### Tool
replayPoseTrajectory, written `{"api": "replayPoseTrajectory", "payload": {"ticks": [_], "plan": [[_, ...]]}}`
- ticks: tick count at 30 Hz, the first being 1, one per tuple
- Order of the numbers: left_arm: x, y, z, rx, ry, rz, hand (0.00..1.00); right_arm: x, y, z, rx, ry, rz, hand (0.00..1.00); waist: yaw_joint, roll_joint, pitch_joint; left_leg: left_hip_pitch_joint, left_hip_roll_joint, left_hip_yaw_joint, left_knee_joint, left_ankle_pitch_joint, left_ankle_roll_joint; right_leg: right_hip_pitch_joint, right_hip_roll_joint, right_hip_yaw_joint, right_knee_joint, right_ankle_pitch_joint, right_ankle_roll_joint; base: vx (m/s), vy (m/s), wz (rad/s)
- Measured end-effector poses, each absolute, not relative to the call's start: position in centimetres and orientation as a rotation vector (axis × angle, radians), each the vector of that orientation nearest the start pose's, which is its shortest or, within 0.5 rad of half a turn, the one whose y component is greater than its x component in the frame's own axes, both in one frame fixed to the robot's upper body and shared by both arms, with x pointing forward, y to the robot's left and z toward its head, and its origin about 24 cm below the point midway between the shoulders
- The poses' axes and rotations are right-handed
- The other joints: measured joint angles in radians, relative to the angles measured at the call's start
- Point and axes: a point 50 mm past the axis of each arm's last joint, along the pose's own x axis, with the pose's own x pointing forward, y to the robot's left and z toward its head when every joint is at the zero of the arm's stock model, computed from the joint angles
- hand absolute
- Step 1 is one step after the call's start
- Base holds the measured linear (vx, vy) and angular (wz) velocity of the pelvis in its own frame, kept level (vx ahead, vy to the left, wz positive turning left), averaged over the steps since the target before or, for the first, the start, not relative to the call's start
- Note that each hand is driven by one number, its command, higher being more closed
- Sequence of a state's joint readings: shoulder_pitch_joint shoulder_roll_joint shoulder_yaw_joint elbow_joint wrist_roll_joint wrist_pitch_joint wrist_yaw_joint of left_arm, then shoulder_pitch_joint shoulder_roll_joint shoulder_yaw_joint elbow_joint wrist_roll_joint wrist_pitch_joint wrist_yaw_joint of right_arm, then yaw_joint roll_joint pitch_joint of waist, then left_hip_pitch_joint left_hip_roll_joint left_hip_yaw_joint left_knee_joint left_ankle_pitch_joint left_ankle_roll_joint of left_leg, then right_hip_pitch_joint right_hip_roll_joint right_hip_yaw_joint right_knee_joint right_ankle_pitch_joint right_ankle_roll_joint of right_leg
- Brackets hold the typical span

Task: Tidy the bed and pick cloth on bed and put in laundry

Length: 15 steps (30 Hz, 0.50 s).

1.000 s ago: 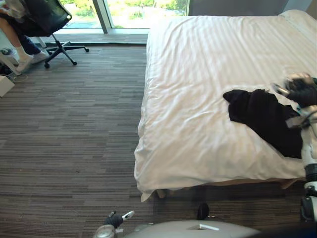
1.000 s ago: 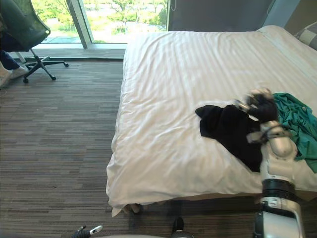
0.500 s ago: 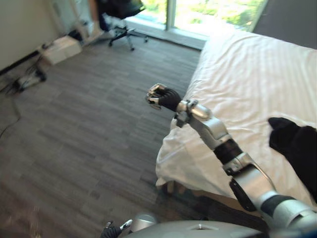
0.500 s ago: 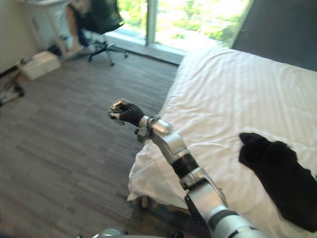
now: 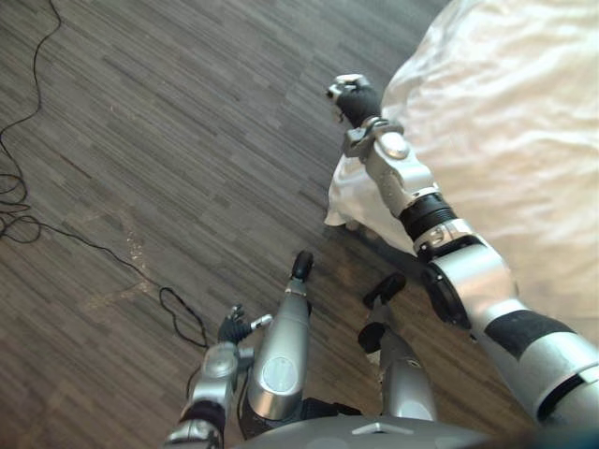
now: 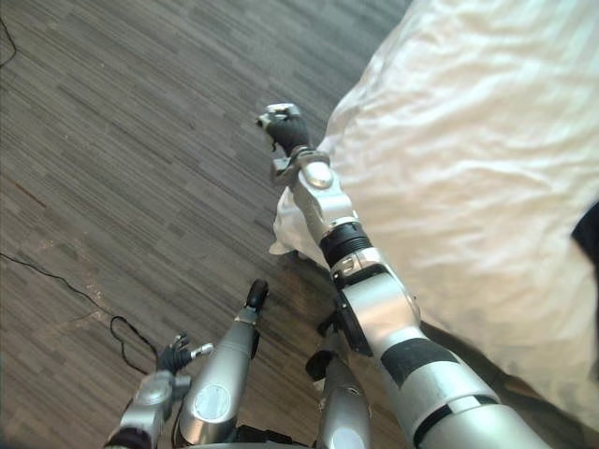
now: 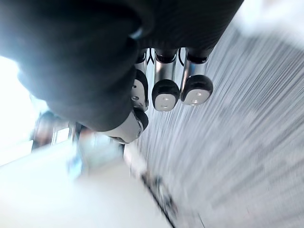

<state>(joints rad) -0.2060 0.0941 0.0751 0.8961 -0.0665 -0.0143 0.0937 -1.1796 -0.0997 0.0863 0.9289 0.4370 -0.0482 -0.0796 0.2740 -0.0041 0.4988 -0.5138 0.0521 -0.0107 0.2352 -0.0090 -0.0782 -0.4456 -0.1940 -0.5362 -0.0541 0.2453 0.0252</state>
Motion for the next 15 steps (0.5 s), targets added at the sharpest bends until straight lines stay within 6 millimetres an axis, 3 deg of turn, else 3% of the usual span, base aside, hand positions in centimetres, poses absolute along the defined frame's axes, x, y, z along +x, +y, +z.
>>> {"api": "replayPoseTrajectory", "payload": {"ticks": [2,3,6,8,10,13,15], "plan": [[25.9,17.0,-8.1,-0.016,0.631,0.138,0.0,41.4,-7.8,23.1,0.182,-0.252,0.2,1.0,-0.014,0.034,0.015,-0.056,0.0,0.022,0.018,-0.002,0.003,-0.066,-0.008,0.026,0.012,0.005,0.0,-0.06,0.033,-0.26],[27.4,15.7,-7.1,-0.046,0.612,0.107,0.0,41.0,-6.7,23.8,0.205,-0.281,0.227,1.0,-0.021,0.058,0.024,-0.082,-0.001,0.037,0.028,-0.003,0.006,-0.097,-0.013,0.041,0.014,0.013,0.001,-0.06,0.041,-0.23],[29.7,12.8,-5.1,-0.143,0.555,0.056,0.0,40.5,-5.7,24.2,0.211,-0.306,0.263,1.0,-0.042,0.068,0.024,-0.129,-0.005,0.061,0.03,-0.001,0.011,-0.159,-0.02,0.062,0.025,0.018,-0.003,-0.05,0.06,-0.12],[31.2,11.7,-3.2,-0.238,0.508,0.056,0.0,39.6,-4.2,24.4,0.302,-0.322,0.321,1.0,-0.073,0.068,0.023,-0.166,-0.005,0.071,0.031,0.002,0.015,-0.204,-0.026,0.068,0.043,0.016,-0.006,-0.03,0.047,0.03],[31.7,11.5,-2.4,-0.3,0.487,0.082,0.0,39.2,-3.4,22.7,0.335,-0.273,0.352,1.0,-0.086,0.067,0.024,-0.173,-0.005,0.098,0.029,0.001,0.017,-0.233,-0.035,0.088,0.064,0.012,-0.012,-0.01,0.048,-0.14],[31.9,12.1,-2.0,-0.361,0.478,0.136,0.0,37.9,-1.4,18.6,0.406,-0.17,0.455,1.0,-0.138,0.066,0.024,-0.166,-0.007,0.149,0.031,-0.014,0.03,-0.256,-0.051,0.126,0.095,0.005,-0.019,0.02,0.057,-0.23],[31.9,12.1,-1.9,-0.373,0.483,0.147,0.0,36.9,-1.5,14.3,0.448,-0.062,0.476,1.0,-0.169,0.062,0.024,-0.155,-0.005,0.179,0.049,-0.033,0.037,-0.255,-0.051,0.153,0.1,0.006,-0.019,0.05,0.035,-0.25]]}}
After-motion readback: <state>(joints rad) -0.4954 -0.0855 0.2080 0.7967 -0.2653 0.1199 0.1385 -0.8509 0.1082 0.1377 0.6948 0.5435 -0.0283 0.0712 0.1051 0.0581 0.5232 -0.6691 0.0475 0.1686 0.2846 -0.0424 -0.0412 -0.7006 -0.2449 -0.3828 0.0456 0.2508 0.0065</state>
